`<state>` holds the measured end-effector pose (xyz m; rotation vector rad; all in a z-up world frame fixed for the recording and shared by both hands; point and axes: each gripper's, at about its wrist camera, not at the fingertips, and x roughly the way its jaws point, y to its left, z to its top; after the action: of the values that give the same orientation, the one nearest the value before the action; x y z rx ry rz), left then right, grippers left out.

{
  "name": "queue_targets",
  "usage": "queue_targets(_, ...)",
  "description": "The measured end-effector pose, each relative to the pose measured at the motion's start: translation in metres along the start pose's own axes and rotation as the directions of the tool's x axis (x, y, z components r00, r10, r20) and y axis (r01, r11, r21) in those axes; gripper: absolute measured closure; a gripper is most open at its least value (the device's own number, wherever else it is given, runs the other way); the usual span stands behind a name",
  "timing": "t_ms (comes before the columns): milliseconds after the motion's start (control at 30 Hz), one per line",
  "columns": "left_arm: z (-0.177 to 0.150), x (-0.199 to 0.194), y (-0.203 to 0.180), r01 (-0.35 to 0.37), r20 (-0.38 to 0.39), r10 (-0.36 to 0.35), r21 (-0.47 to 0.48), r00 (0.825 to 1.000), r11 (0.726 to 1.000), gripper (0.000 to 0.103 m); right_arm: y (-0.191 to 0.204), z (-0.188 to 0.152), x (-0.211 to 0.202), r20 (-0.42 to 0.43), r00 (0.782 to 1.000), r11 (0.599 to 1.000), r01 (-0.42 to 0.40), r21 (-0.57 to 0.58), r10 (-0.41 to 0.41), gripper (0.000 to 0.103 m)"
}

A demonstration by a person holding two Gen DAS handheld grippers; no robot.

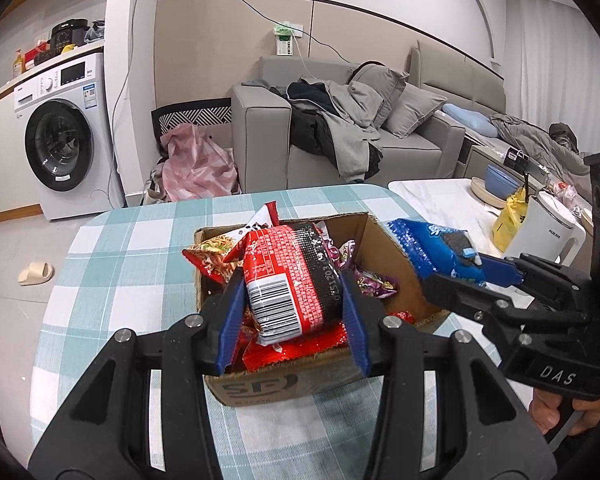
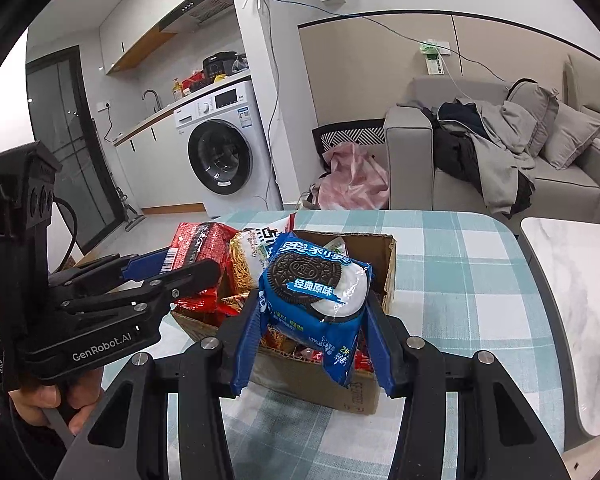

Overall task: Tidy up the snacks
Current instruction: 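Lift both held packs and carry them over the cardboard box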

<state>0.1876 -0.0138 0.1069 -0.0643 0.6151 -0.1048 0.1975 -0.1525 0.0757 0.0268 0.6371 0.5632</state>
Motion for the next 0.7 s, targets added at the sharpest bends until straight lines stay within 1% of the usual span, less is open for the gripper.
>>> queue_targets(133, 0.004, 0.015, 0.0, -0.004, -0.008, 0.004, 0.007, 1.0, 1.0, 0.061, -0.004, 0.001, 0.013, -0.016, 1.0, 1.0, 0.002, 0.004, -0.002, 0.055)
queue_targets(400, 0.002, 0.042, 0.001, -0.012, -0.029, 0.012, 0.01, 1.0, 1.0, 0.061, -0.009, 0.002, 0.033, -0.038, 0.999, 1.0, 0.005, 0.011, -0.005, 0.055)
queue_targets(500, 0.003, 0.05, -0.001, -0.004, -0.035, 0.005, 0.015, 0.999, 1.0, 0.061, -0.009, 0.002, 0.039, -0.037, 0.999, 0.999, 0.039, 0.01, -0.039, 0.055)
queue_targets(567, 0.002, 0.056, -0.002, 0.002, -0.04, -0.001, 0.031, 0.999, 1.0, 0.061, -0.011, 0.002, 0.042, -0.044, 0.998, 0.999, 0.039, 0.031, -0.037, 0.055)
queue_targets(667, -0.001, 0.067, -0.004, 0.004, -0.067, -0.001, 0.052, 0.998, 0.999, 0.061, -0.011, 0.002, 0.046, -0.044, 0.997, 0.998, 0.062, 0.03, -0.06, 0.055)
queue_targets(700, -0.001, 0.07, -0.004, -0.001, -0.072, 0.005, 0.053, 0.997, 0.999, 0.061, -0.011, 0.002, 0.048, -0.052, 0.997, 0.998, 0.057, 0.032, -0.055, 0.054)
